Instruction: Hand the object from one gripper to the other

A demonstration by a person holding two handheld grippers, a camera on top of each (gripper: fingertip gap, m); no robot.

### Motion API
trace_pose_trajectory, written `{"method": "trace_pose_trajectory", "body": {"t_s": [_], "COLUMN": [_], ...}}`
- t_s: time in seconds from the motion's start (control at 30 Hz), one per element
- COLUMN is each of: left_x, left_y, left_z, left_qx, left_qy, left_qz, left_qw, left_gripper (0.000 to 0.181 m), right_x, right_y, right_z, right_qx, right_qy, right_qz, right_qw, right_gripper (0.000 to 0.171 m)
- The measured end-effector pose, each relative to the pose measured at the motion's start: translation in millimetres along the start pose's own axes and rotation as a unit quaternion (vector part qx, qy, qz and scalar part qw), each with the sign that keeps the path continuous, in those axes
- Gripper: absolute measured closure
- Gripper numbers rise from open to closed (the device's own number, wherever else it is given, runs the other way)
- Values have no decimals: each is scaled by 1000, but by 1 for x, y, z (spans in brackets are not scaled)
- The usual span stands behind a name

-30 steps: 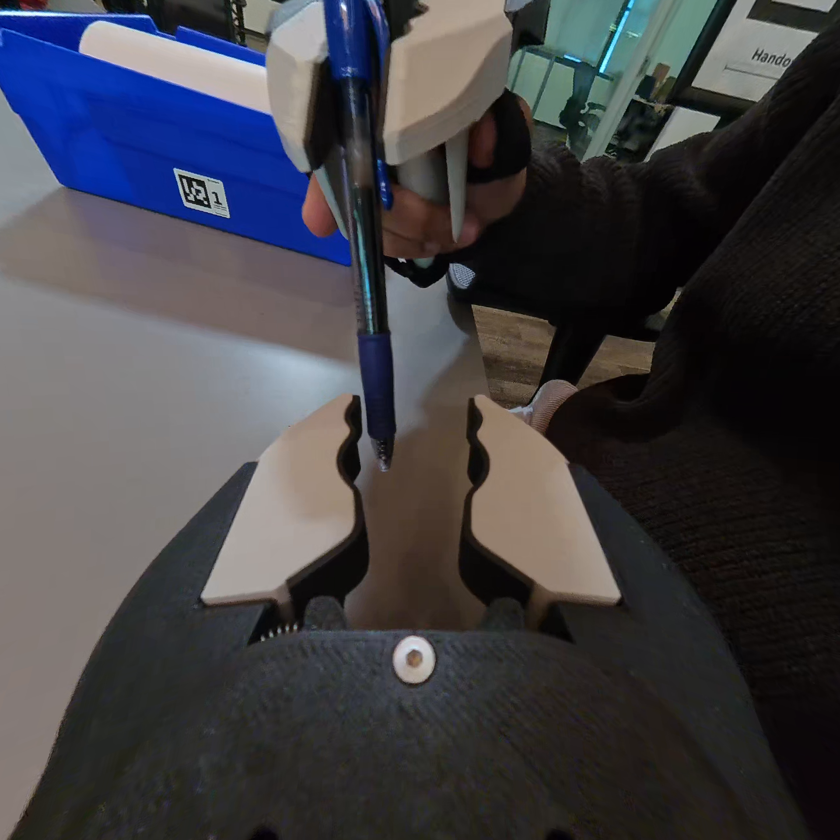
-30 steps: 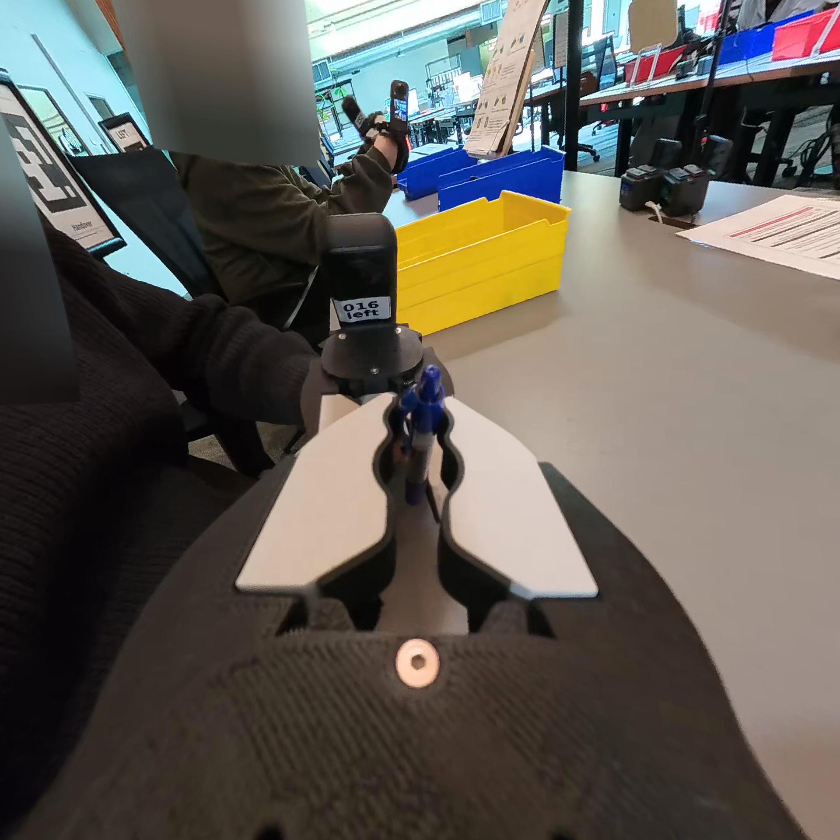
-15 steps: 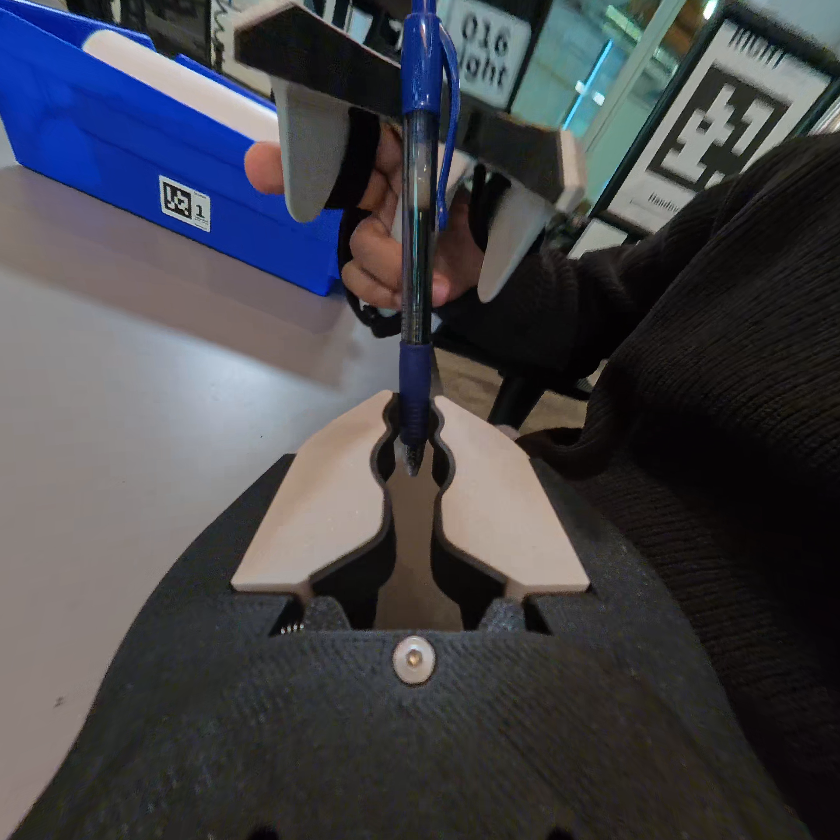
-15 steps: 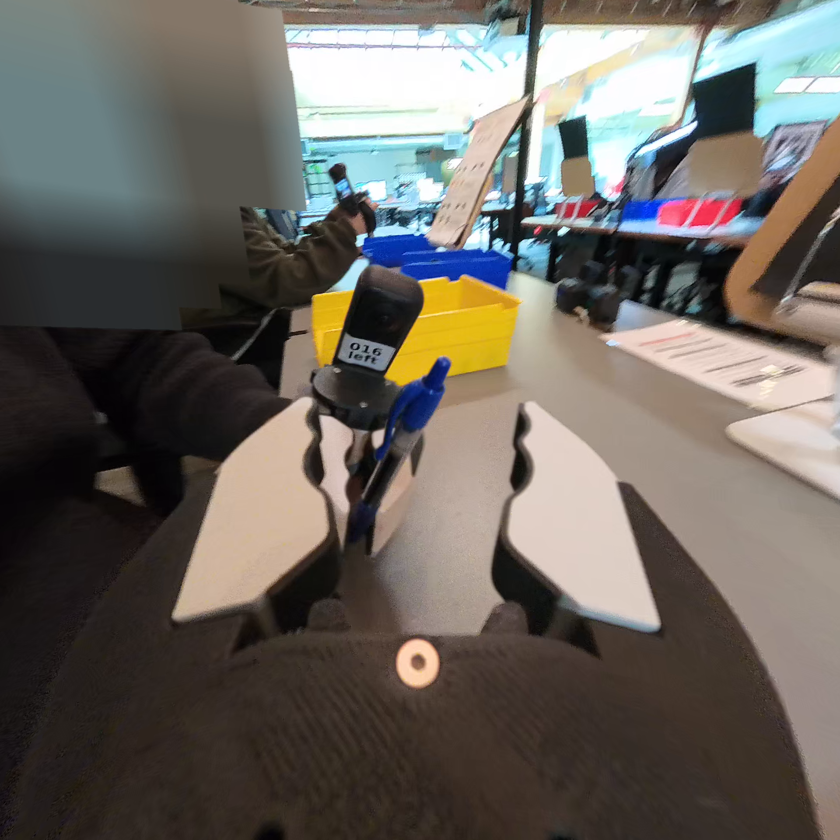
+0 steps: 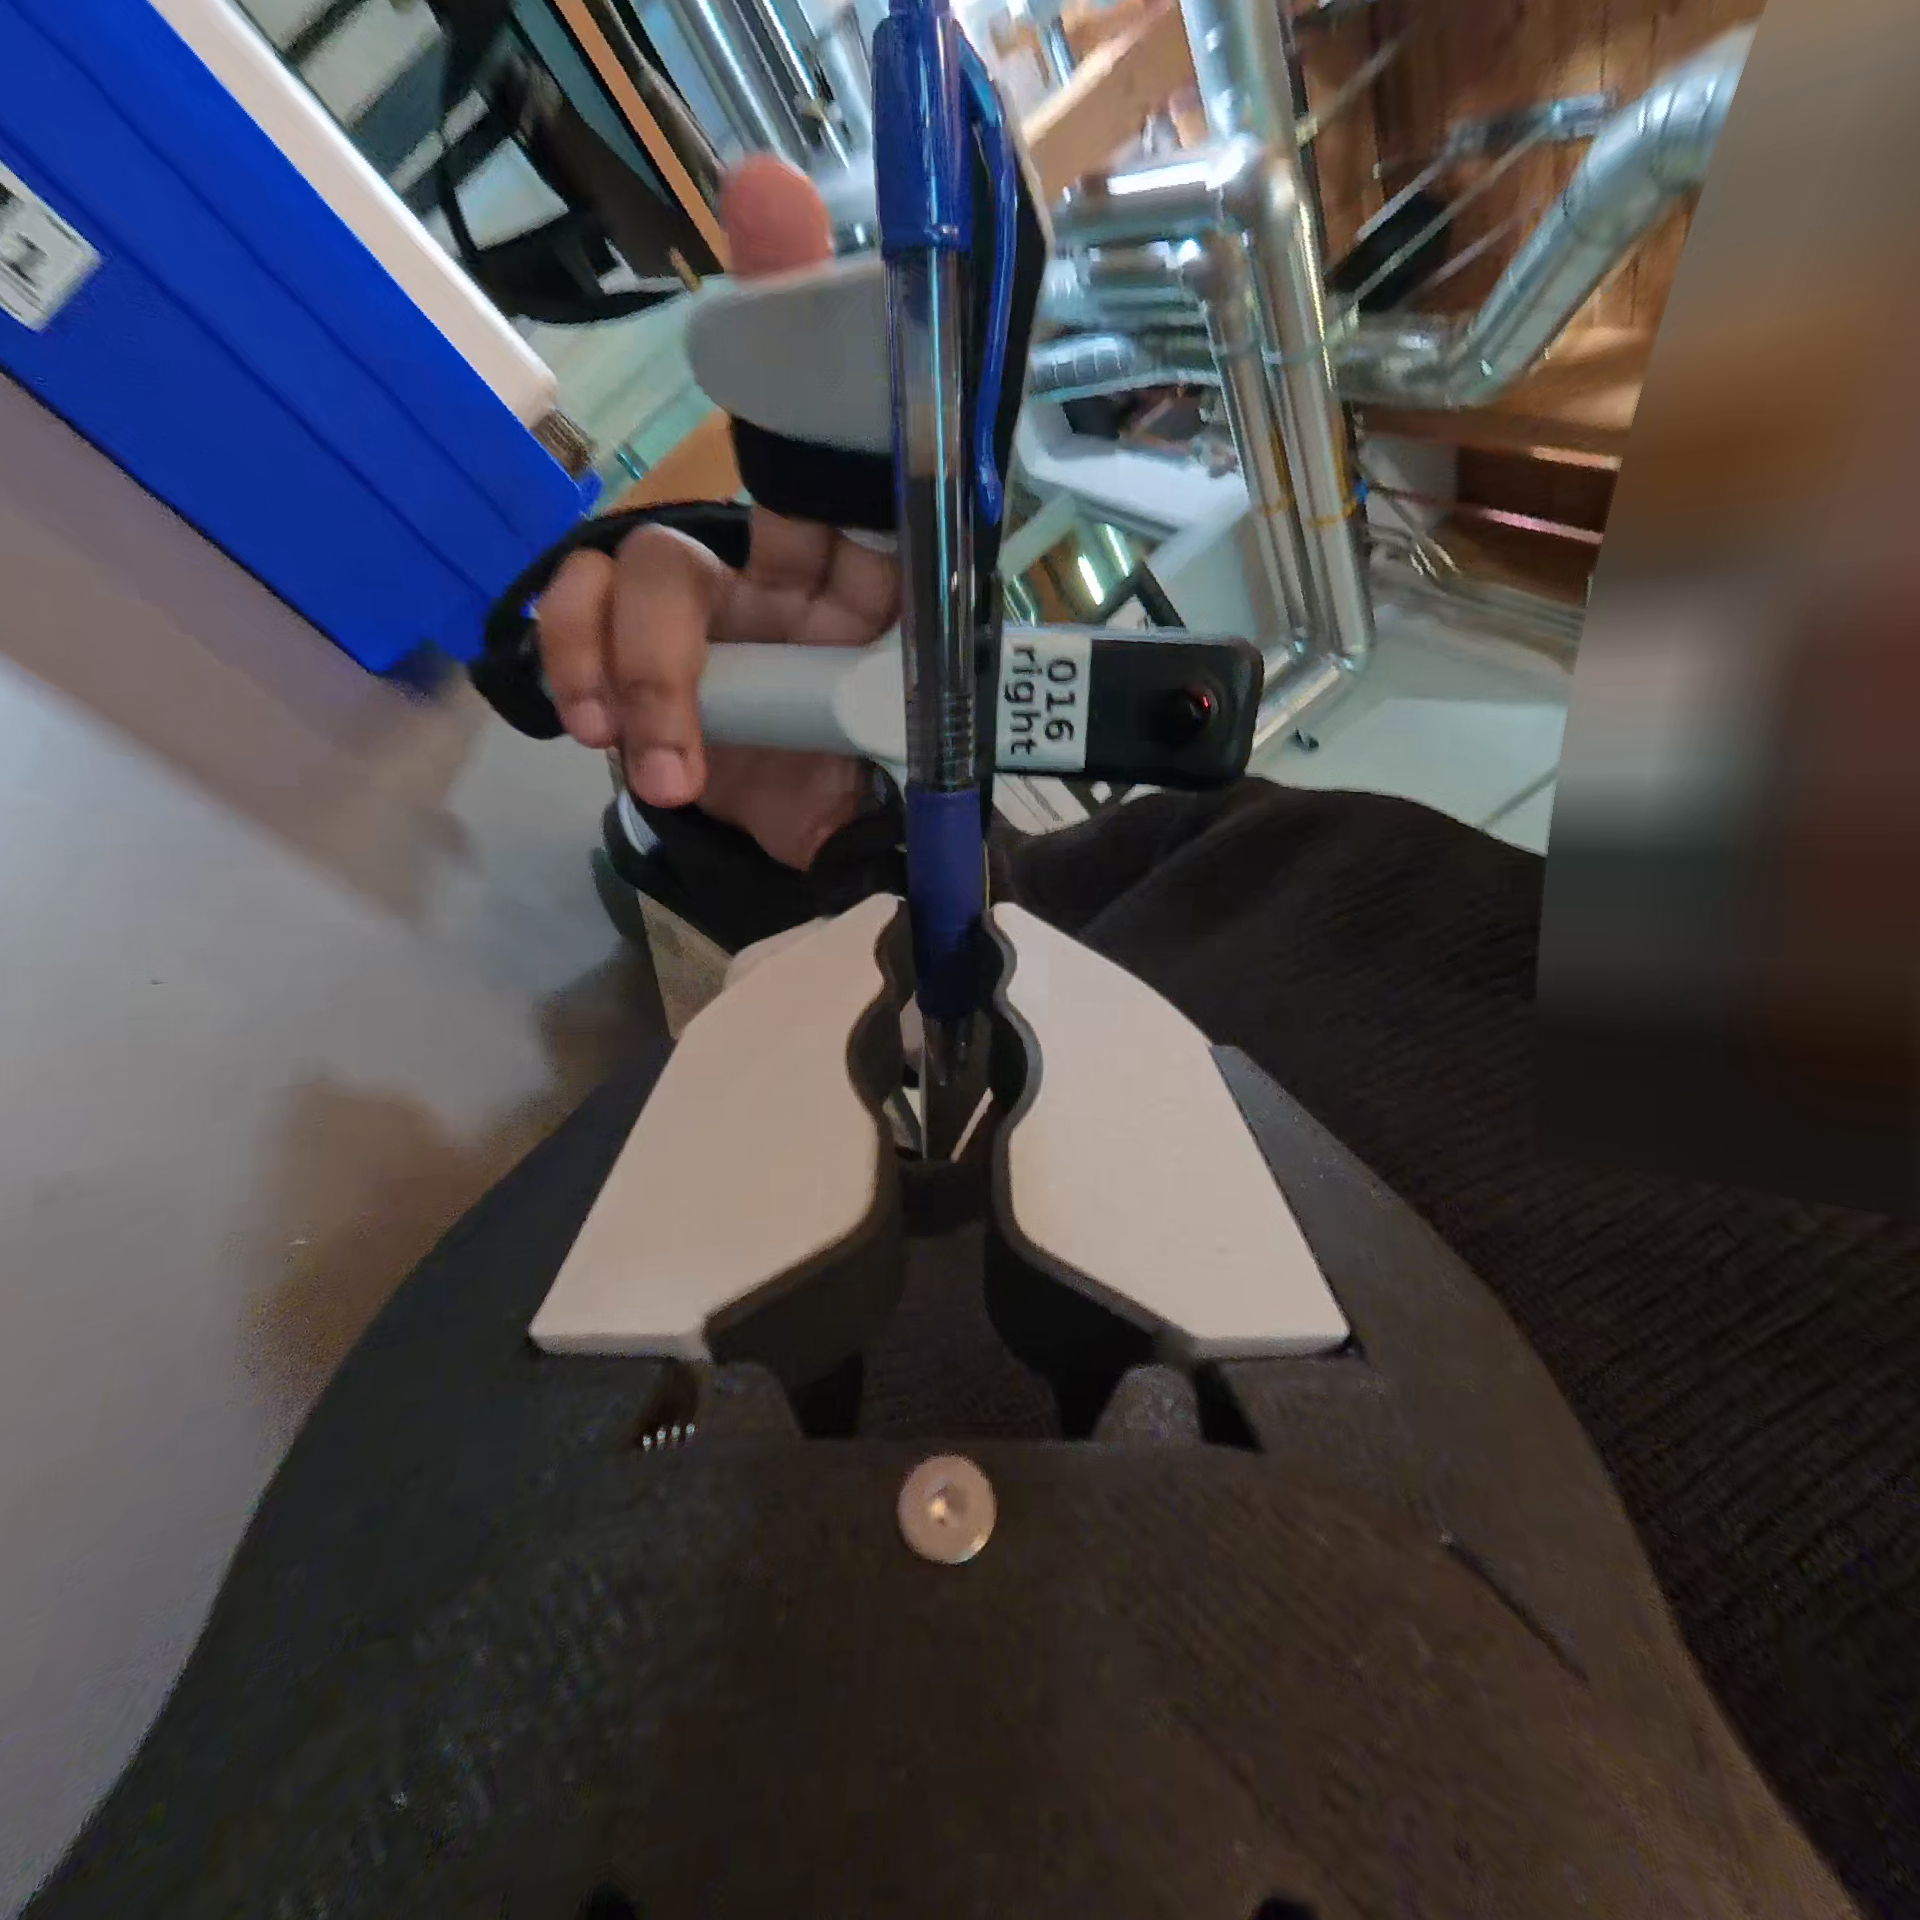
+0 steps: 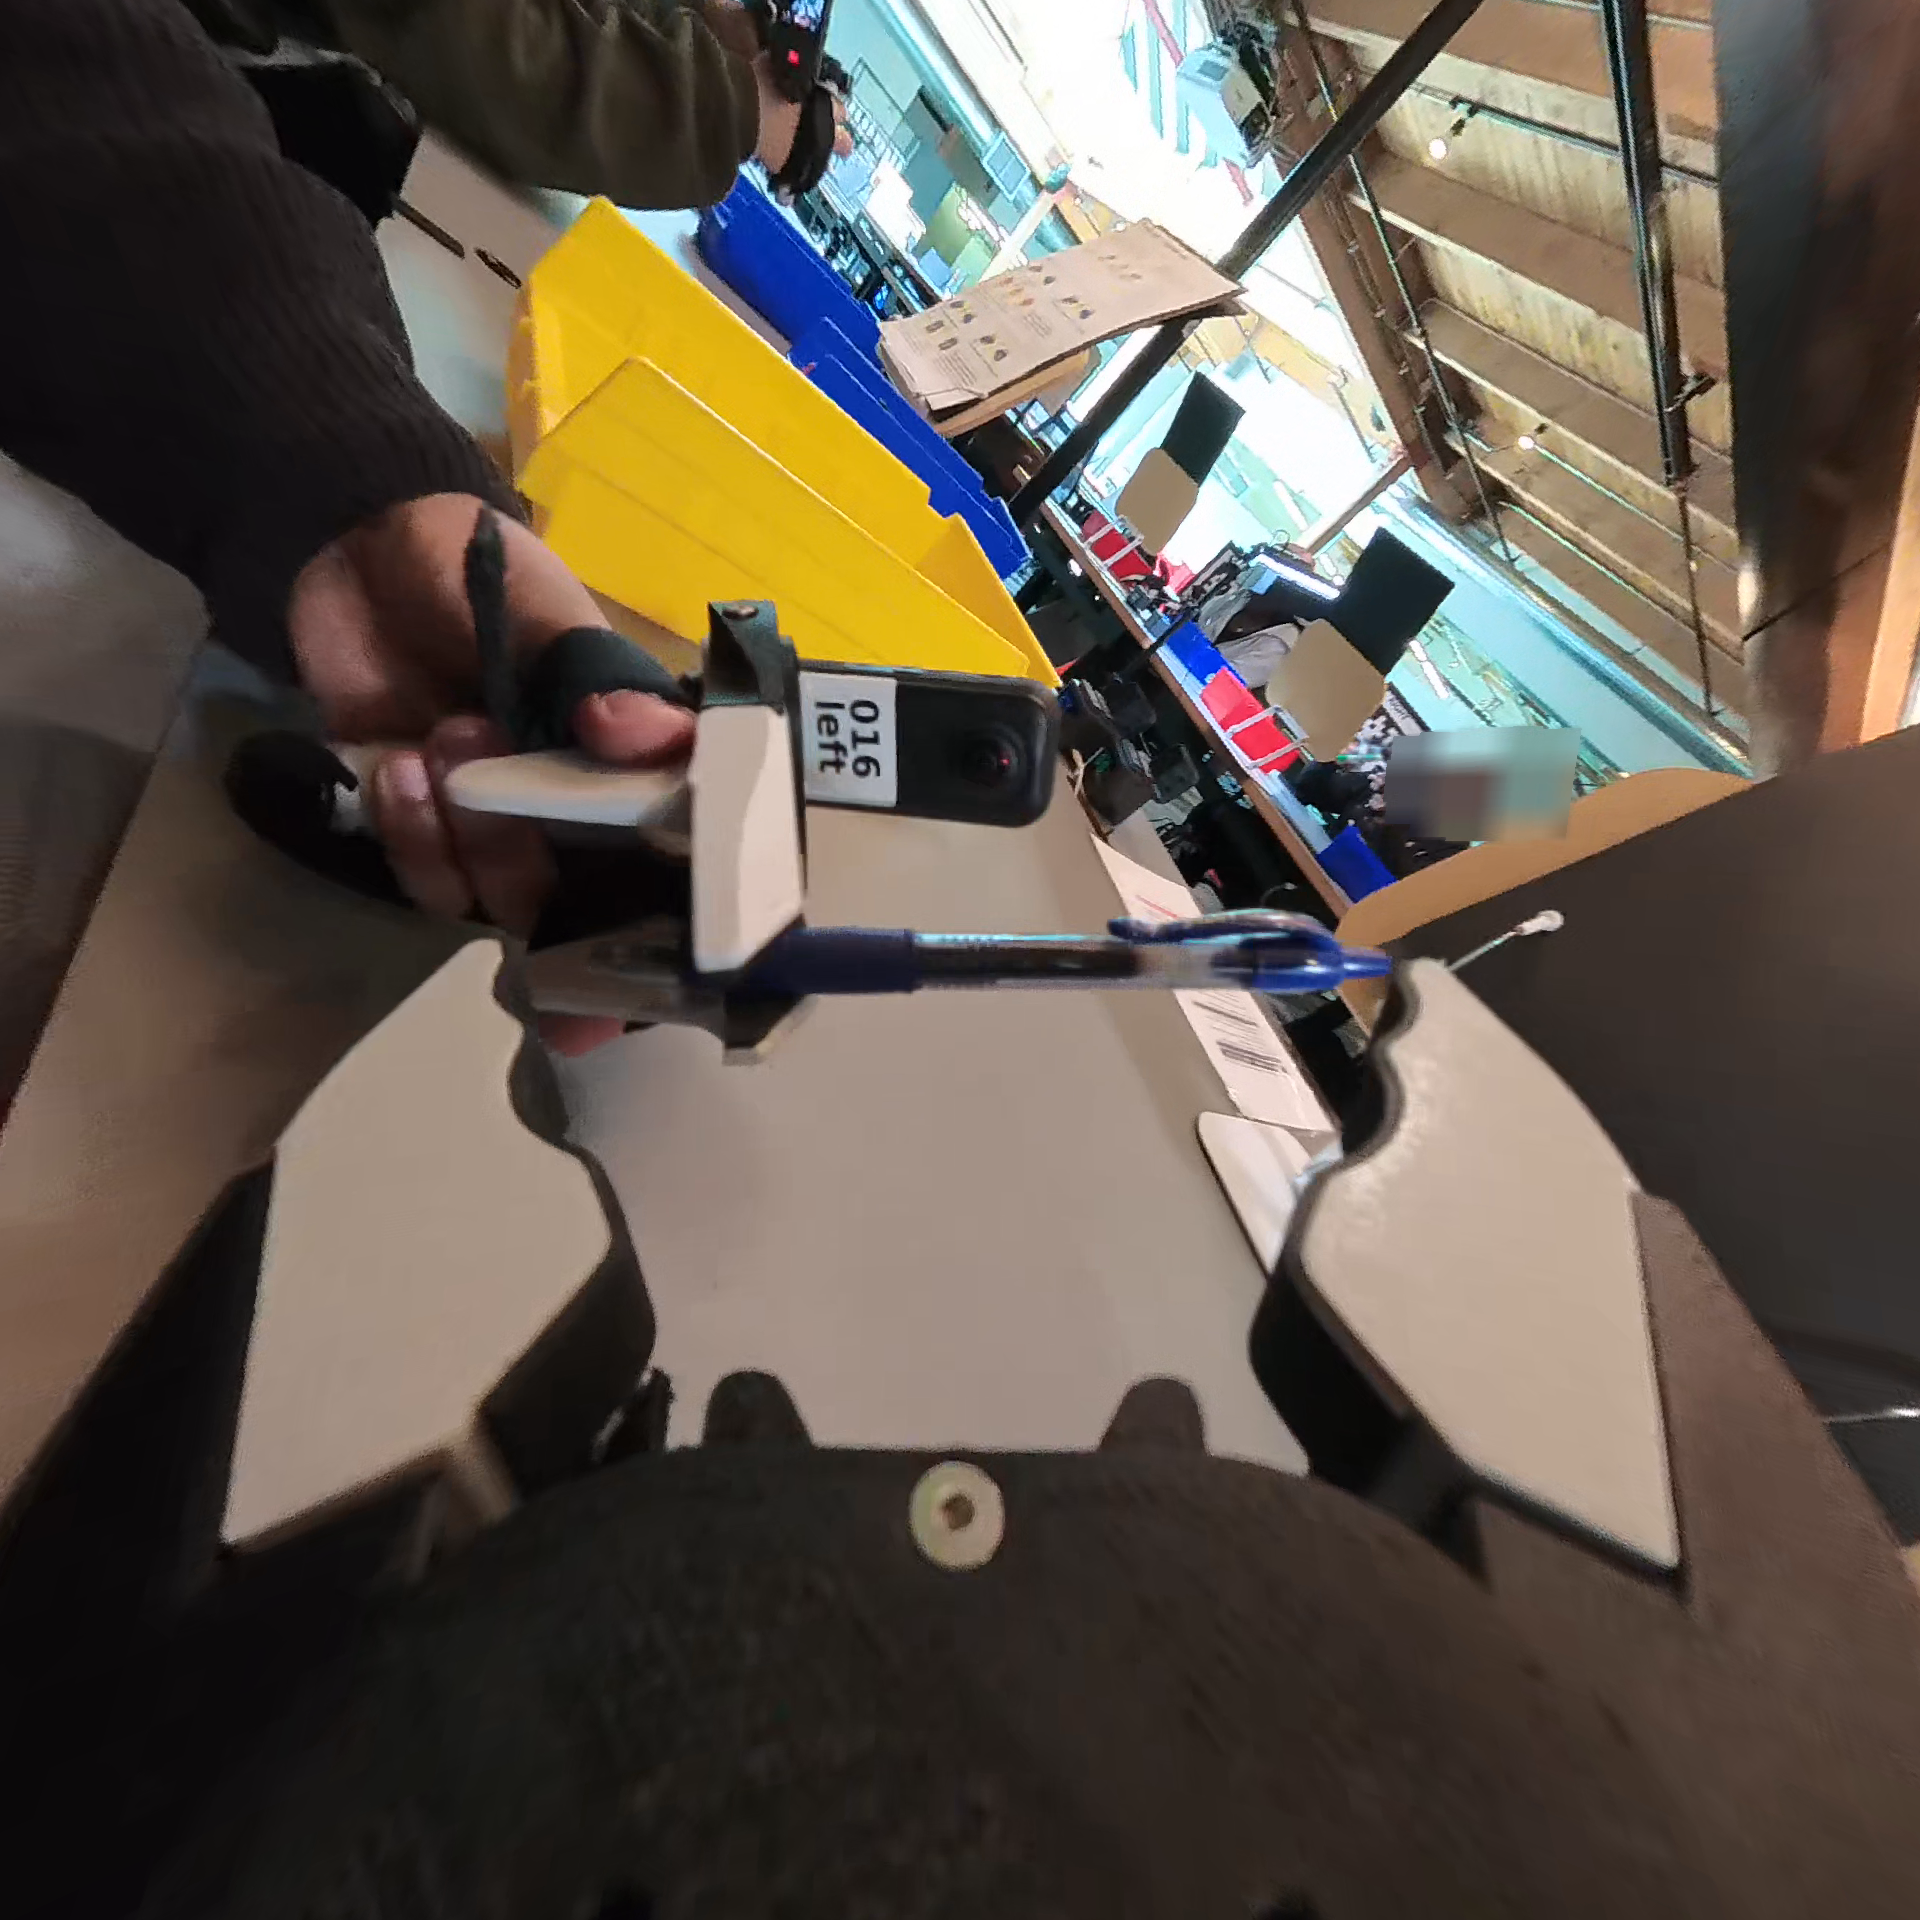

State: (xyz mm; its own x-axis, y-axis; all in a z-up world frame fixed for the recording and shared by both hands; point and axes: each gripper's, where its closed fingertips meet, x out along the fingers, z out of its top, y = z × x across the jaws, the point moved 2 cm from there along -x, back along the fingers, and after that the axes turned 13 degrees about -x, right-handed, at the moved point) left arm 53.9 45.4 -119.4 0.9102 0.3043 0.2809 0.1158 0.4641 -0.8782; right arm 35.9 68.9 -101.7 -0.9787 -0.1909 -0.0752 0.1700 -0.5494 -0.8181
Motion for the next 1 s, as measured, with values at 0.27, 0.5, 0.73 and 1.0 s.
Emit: {"method": "trace_pose_trajectory", "body": {"t_s": [0.27,0.5,0.73,1.0], "left_x": [6,5,4,4], "left_y": [-3,-3,-3,-2], "left_z": [-8,-6,-5,-2], "left_qx": [-15,-9,-13,-25], "left_qy": [22,18,17,-1], "left_qz": [-19,-17,-19,-28], "left_qw": [999,1000,1000,999], "left_gripper": [170,170,170,158], "right_x": [-1,-2,-2,-1], "right_y": [0,1,1,2], "right_z": [1,3,2,1], "right_qx": [36,11,11,-3], "right_qy": [-10,0,8,18], "right_qz": [7,4,9,10], "right_qw": [999,1000,1000,1000], "right_gripper": [24,31,31,32]}}
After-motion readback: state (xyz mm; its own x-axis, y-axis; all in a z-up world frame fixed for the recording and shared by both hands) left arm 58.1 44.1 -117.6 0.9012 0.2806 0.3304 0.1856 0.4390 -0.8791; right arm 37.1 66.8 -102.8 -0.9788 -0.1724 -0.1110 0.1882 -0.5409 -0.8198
